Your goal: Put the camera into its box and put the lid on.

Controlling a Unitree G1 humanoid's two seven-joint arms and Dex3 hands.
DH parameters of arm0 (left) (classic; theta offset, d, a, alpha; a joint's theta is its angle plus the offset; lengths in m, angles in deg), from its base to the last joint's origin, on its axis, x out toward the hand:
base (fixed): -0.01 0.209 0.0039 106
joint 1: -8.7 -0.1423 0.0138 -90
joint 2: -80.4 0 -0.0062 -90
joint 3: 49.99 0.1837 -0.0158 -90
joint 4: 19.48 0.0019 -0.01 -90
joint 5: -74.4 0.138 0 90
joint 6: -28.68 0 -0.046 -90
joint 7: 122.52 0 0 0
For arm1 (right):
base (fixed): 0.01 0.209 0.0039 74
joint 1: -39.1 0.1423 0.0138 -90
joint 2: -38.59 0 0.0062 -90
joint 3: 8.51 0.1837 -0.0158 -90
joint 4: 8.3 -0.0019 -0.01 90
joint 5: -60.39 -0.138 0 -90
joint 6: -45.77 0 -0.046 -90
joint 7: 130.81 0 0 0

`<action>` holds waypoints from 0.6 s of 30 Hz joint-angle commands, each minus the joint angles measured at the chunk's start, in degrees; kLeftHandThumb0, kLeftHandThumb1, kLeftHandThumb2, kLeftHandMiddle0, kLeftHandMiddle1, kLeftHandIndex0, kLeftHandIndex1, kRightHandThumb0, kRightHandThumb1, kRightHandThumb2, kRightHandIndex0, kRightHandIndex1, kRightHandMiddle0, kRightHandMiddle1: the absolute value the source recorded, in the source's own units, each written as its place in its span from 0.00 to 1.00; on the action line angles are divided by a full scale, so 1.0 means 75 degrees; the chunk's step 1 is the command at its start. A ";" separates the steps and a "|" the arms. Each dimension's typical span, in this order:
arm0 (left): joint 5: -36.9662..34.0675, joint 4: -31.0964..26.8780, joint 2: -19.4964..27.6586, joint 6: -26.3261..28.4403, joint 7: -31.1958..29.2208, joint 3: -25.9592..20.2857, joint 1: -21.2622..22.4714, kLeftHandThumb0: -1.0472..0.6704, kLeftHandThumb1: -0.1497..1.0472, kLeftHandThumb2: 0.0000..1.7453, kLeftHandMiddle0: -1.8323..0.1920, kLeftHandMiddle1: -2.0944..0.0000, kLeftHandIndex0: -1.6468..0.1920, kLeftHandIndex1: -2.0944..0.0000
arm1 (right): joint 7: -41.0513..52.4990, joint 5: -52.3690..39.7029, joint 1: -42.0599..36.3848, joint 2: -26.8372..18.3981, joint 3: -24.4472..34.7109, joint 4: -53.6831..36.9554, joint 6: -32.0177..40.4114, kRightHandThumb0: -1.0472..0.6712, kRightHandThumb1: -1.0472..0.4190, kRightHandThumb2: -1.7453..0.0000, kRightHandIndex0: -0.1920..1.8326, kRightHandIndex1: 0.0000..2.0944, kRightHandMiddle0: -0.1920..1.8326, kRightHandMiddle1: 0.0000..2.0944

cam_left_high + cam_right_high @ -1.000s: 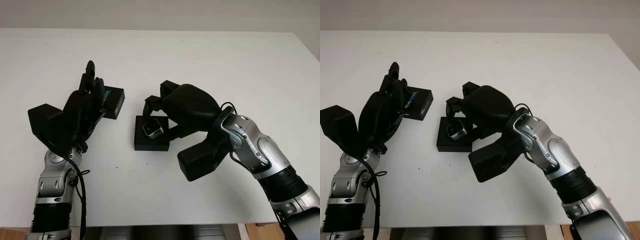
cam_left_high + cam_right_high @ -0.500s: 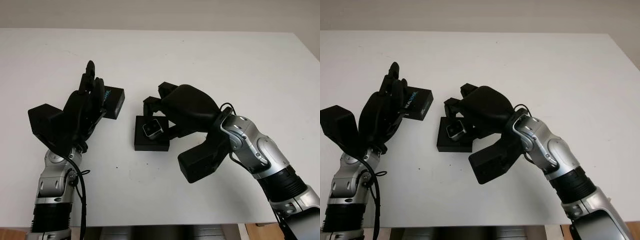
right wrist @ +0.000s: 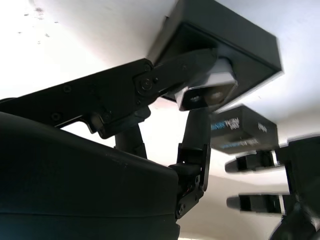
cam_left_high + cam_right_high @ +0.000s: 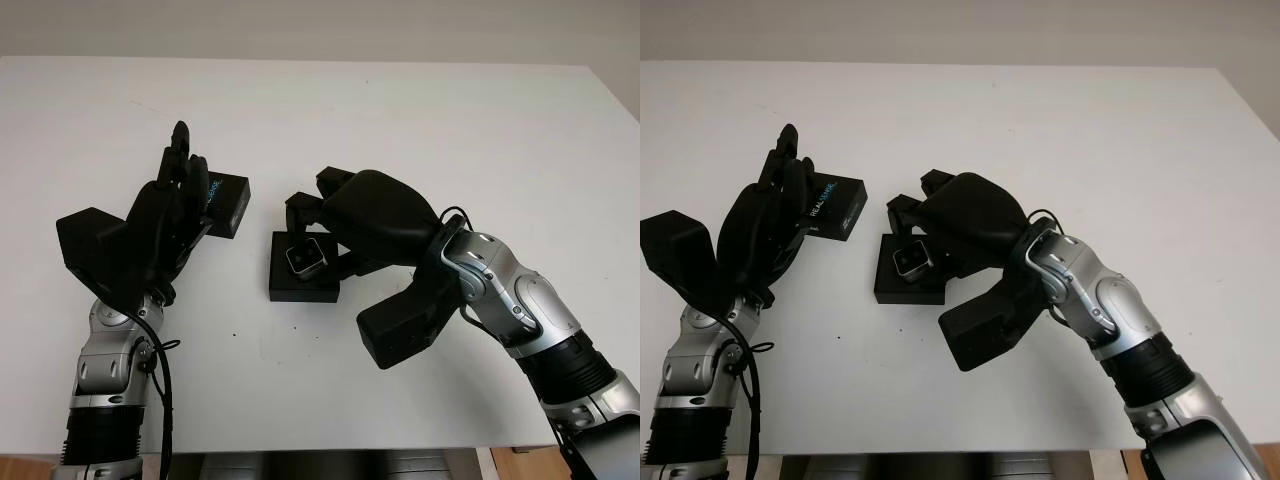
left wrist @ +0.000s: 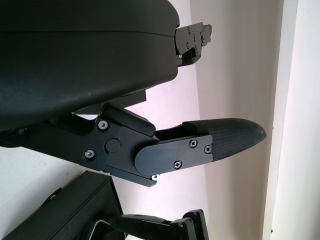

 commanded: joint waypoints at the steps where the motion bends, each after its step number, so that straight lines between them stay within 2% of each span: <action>1: 0.0072 -0.0127 0.0004 -0.0019 0.0030 0.0047 0.0001 0.12 1.00 0.36 1.00 1.00 1.00 1.00 | -0.0100 -0.0347 -0.0060 0.0183 0.0192 0.0105 0.0086 0.40 0.05 0.97 0.21 1.00 0.29 0.73; 6: 0.0080 -0.0106 -0.0004 -0.0063 0.0042 0.0045 0.0007 0.12 1.00 0.36 1.00 1.00 1.00 1.00 | -0.0075 -0.1180 -0.0132 0.0554 0.0493 0.0229 0.0457 0.41 0.06 0.97 0.23 0.96 0.29 0.67; 11: 0.0068 -0.0112 0.0007 -0.0009 0.0040 0.0051 0.0007 0.12 1.00 0.36 1.00 1.00 1.00 1.00 | 0.0038 -0.1813 -0.0202 0.0823 0.0705 0.0172 0.0945 0.42 0.06 0.97 0.26 0.93 0.29 0.68; 18: 0.0082 -0.0104 0.0011 -0.0073 0.0014 0.0064 -0.0009 0.12 1.00 0.36 1.00 1.00 1.00 1.00 | 0.0170 -0.1962 -0.0361 0.0916 0.0696 -0.0114 0.1549 0.41 0.06 0.97 0.28 0.90 0.28 0.69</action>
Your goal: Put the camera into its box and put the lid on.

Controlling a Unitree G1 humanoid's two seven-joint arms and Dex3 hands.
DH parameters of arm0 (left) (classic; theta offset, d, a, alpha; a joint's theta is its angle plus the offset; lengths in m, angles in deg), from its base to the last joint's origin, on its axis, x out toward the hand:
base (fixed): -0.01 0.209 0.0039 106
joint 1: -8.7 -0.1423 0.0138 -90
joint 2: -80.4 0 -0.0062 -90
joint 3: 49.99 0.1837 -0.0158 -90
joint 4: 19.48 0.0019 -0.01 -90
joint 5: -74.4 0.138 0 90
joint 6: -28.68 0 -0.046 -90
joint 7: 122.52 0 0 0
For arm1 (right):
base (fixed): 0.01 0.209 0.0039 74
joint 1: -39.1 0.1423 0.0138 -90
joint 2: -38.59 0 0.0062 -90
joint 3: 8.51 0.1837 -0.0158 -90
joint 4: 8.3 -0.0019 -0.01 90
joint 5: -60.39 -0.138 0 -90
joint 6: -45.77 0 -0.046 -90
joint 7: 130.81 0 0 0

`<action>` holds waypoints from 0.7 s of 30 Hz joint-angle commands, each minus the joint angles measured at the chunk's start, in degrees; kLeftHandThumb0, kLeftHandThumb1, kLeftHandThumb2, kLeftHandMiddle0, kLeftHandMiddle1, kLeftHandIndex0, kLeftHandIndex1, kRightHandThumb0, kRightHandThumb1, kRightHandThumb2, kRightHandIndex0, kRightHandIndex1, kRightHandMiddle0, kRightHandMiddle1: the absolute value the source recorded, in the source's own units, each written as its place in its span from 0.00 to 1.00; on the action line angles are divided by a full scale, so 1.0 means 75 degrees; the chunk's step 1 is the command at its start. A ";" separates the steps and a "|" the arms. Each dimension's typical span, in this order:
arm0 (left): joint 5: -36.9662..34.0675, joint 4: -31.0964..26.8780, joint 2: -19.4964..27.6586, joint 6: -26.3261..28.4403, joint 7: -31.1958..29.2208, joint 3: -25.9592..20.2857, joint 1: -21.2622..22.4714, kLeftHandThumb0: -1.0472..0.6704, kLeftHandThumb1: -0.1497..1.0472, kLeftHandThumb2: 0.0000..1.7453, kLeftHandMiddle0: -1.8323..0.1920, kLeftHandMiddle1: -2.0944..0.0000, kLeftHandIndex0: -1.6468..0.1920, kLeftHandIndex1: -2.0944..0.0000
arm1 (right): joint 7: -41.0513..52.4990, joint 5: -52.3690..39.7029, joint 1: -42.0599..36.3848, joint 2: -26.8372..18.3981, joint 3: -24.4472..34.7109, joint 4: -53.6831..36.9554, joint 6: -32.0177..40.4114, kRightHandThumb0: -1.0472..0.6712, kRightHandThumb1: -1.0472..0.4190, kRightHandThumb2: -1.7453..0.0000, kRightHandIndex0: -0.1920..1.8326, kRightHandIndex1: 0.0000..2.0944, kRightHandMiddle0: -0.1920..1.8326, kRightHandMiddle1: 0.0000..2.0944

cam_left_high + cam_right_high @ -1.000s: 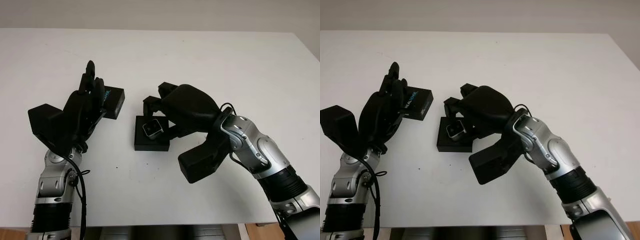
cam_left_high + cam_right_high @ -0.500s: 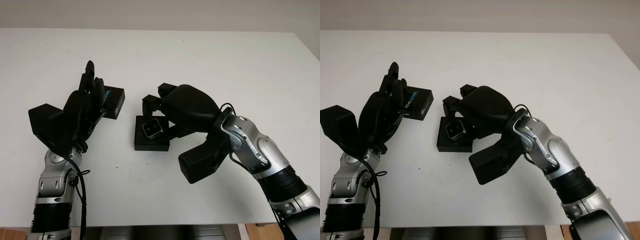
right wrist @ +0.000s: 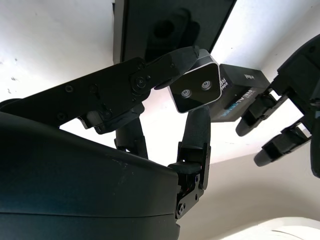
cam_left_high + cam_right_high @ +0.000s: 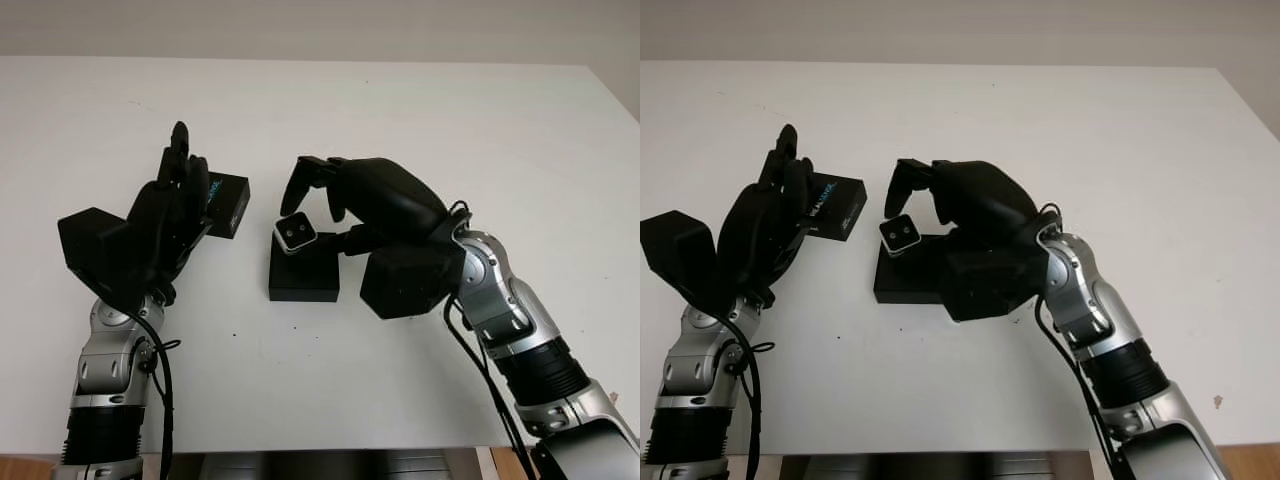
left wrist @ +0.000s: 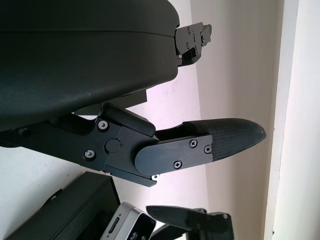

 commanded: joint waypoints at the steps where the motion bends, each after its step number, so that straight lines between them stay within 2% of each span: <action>1: 0.0068 -0.0114 0.0010 -0.0064 0.0001 0.0040 -0.0015 0.12 1.00 0.37 1.00 1.00 1.00 1.00 | -0.0049 -0.0032 -0.0098 0.0066 0.0051 -0.0229 0.0081 0.42 0.06 0.97 0.28 0.90 0.28 0.69; 9: 0.0035 -0.0149 0.0012 -0.0018 -0.0011 0.0014 -0.0030 0.12 1.00 0.36 1.00 1.00 1.00 1.00 | 0.0025 -0.0061 -0.0411 0.0188 0.0050 -0.0627 0.0545 0.42 0.06 0.97 0.28 0.91 0.28 0.72; 21: -0.0007 -0.0310 -0.0113 0.0047 0.0029 0.0074 -0.0029 0.13 1.00 0.37 1.00 1.00 1.00 1.00 | 0.0458 0.0288 -0.0875 0.0245 -0.0028 -0.2117 0.1697 0.42 0.07 0.97 0.30 0.97 0.29 0.75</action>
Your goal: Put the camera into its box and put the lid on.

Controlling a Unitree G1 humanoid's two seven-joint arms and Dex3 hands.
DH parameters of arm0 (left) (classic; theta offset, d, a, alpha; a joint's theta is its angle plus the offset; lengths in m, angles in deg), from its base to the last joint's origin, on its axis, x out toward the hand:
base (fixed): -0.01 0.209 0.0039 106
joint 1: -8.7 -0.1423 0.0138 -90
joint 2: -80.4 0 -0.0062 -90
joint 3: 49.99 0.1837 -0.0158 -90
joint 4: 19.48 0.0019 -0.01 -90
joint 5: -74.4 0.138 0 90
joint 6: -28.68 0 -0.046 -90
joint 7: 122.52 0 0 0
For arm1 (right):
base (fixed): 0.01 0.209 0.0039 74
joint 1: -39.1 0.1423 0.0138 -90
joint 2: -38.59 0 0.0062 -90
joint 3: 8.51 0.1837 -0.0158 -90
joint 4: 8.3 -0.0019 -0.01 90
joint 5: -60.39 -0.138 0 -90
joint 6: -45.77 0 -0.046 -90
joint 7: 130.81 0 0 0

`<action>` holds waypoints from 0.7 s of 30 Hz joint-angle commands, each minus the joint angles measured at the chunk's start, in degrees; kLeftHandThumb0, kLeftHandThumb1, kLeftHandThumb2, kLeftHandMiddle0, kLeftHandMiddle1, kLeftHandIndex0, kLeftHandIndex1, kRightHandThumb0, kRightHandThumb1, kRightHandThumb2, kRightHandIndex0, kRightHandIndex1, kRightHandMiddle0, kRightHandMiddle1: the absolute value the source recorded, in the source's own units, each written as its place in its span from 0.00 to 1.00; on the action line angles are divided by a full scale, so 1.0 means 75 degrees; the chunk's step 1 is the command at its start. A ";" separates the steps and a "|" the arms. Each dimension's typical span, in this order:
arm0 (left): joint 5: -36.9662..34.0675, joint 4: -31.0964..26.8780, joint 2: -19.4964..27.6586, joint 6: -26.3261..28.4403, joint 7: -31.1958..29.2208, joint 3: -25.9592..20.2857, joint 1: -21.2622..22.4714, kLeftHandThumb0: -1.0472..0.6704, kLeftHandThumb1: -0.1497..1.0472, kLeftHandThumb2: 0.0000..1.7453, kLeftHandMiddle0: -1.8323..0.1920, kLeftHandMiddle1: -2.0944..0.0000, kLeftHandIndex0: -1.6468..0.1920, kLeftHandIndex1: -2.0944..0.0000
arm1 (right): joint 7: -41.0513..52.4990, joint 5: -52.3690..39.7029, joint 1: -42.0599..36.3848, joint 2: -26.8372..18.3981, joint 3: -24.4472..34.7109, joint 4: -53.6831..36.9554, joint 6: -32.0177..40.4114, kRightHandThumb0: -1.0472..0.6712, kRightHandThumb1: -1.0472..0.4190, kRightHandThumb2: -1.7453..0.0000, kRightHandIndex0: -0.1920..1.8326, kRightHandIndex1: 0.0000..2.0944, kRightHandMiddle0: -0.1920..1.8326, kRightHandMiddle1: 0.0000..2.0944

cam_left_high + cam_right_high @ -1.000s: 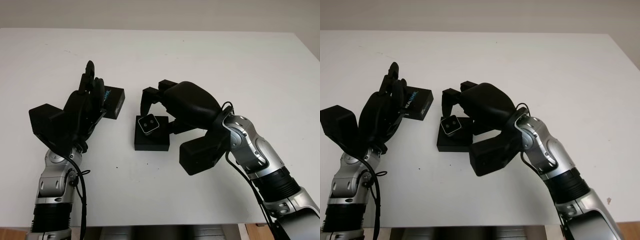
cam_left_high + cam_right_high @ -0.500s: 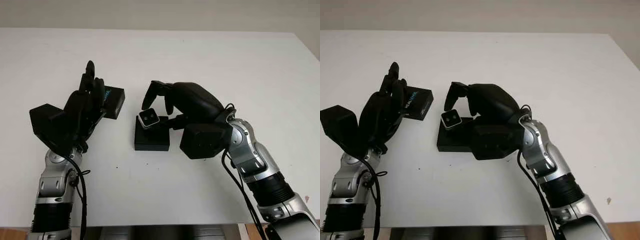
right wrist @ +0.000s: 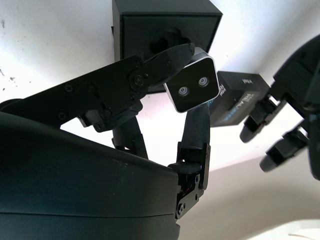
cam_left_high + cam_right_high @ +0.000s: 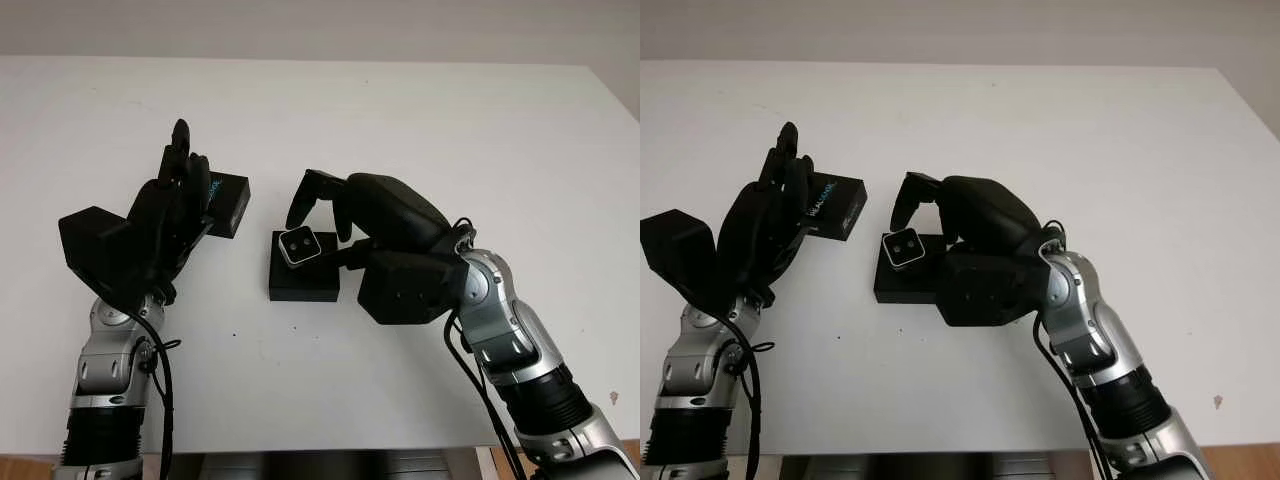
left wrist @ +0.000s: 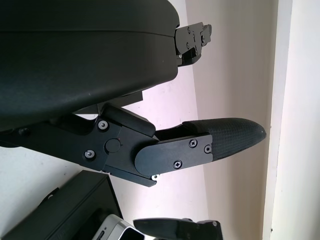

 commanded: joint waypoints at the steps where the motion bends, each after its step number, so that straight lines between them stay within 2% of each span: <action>1: -0.0052 -0.0144 -0.0103 -0.0014 -0.0003 0.0056 -0.0008 0.13 1.00 0.37 1.00 1.00 1.00 1.00 | -0.0068 0.0089 -0.0186 0.0135 -0.0020 -0.0411 0.0192 0.42 0.08 0.97 0.30 0.97 0.29 0.76; 6: -0.0085 -0.0171 -0.0178 -0.0003 -0.0030 0.0082 0.0025 0.13 1.00 0.37 1.00 1.00 1.00 1.00 | -0.0383 0.0531 -0.0383 0.0388 -0.0185 -0.0817 0.0389 0.43 0.08 0.97 0.34 0.97 0.29 0.78; 14: -0.0080 -0.0134 -0.0246 -0.0046 0.0045 0.0054 -0.0021 0.12 1.00 0.37 1.00 1.00 1.00 1.00 | -0.0739 0.1035 -0.0624 0.0776 -0.0286 -0.0934 0.0815 0.43 0.07 0.97 0.33 1.00 0.27 0.82; 21: -0.0067 -0.0105 -0.0242 -0.0099 0.0021 0.0041 -0.0058 0.12 1.00 0.37 1.00 1.00 1.00 1.00 | -0.1054 0.1159 -0.0810 0.1168 -0.0271 -0.0933 0.1344 0.44 0.06 0.97 0.30 0.94 0.24 0.82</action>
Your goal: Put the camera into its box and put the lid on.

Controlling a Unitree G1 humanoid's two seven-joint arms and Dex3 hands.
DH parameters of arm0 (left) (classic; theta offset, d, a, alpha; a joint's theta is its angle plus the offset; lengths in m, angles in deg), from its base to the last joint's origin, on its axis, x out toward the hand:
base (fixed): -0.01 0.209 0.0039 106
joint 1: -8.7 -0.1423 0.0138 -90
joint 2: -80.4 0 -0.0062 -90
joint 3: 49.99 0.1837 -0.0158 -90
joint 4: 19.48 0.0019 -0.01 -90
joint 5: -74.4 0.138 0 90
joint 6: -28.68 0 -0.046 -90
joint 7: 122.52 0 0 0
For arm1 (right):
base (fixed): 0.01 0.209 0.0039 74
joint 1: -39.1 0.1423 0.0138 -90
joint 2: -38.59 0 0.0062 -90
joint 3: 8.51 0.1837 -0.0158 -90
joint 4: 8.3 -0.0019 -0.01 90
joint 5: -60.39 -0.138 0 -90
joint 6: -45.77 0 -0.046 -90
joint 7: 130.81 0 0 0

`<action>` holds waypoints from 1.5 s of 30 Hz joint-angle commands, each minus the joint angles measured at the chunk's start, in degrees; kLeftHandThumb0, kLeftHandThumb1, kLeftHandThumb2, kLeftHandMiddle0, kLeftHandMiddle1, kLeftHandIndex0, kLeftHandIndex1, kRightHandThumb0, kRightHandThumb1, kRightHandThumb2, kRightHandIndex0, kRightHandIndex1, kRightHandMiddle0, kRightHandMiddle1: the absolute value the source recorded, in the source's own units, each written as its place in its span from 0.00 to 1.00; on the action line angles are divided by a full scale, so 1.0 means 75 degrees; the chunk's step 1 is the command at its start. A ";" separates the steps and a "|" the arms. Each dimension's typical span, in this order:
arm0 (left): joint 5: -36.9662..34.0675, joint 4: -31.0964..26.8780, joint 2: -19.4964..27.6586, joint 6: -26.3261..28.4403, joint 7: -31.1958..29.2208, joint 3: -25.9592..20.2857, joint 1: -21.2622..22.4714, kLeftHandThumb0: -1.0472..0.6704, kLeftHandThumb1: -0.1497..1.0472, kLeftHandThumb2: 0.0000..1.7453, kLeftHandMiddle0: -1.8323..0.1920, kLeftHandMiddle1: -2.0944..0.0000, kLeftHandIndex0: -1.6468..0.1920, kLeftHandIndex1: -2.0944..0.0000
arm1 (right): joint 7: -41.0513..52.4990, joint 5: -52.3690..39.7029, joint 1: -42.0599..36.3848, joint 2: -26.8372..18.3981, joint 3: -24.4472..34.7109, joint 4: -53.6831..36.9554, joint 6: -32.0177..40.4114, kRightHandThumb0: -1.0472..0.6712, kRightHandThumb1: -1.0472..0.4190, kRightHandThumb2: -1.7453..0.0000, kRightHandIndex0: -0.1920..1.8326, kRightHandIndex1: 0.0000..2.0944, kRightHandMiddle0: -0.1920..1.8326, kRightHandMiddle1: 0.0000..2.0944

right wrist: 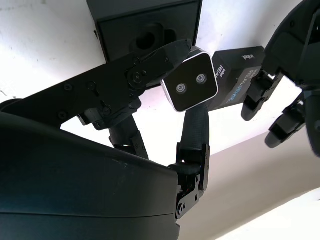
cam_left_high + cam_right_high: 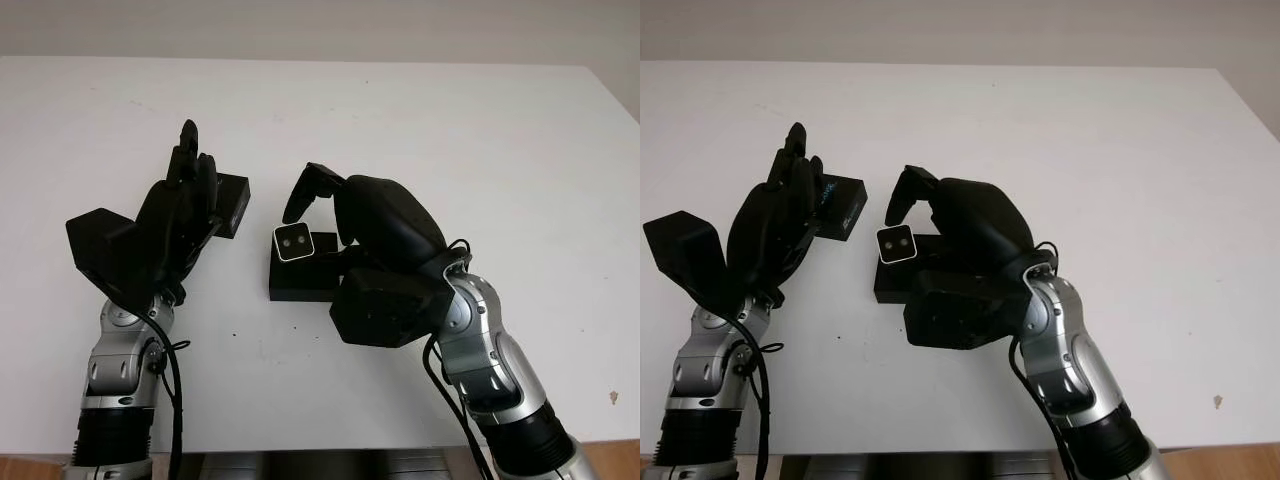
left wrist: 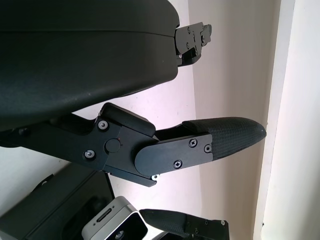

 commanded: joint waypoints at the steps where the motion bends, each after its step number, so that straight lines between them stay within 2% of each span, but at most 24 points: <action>1: -0.0003 -0.0096 0.0002 -0.0105 -0.0005 -0.0022 -0.0063 0.12 1.00 0.37 1.00 1.00 1.00 1.00 | -0.0085 0.0000 -0.0062 0.0123 0.0046 -0.0156 0.0129 0.45 0.06 0.97 0.30 0.93 0.24 0.81; 10: -0.0013 -0.0108 0.0024 -0.0128 -0.0007 -0.0072 -0.0093 0.12 1.00 0.37 1.00 1.00 1.00 1.00 | -0.0166 0.0010 -0.0303 0.0407 0.0024 -0.0401 0.0746 0.44 0.06 0.97 0.35 0.90 0.24 0.79; 16: -0.0013 -0.0087 0.0029 -0.0176 -0.0063 -0.0081 -0.0095 0.12 1.00 0.37 1.00 1.00 1.00 1.00 | -0.0105 -0.0010 -0.0525 0.0406 0.0009 -0.0680 0.0933 0.43 0.06 0.97 0.32 0.83 0.24 0.76; 25: 0.0048 -0.0211 0.0066 -0.0136 -0.0021 -0.0075 -0.0144 0.12 1.00 0.38 1.00 1.00 1.00 1.00 | -0.0049 0.0139 -0.0594 0.0324 -0.0105 -0.0680 0.0992 0.43 0.06 0.97 0.33 0.85 0.25 0.75; 30: 0.0015 -0.0244 0.0053 -0.0117 -0.0027 -0.0082 -0.0159 0.12 1.00 0.38 1.00 1.00 1.00 1.00 | -0.0053 0.0206 -0.0593 0.0346 -0.0137 -0.0622 0.1051 0.42 0.06 0.97 0.33 0.89 0.25 0.76; 45: -0.0017 -0.0278 0.0085 -0.0131 -0.0095 -0.0097 -0.0211 0.12 1.00 0.38 1.00 1.00 1.00 1.00 | 0.0000 0.0398 -0.0326 0.0326 -0.0177 -0.0165 0.1277 0.42 0.05 0.97 0.30 0.89 0.23 0.75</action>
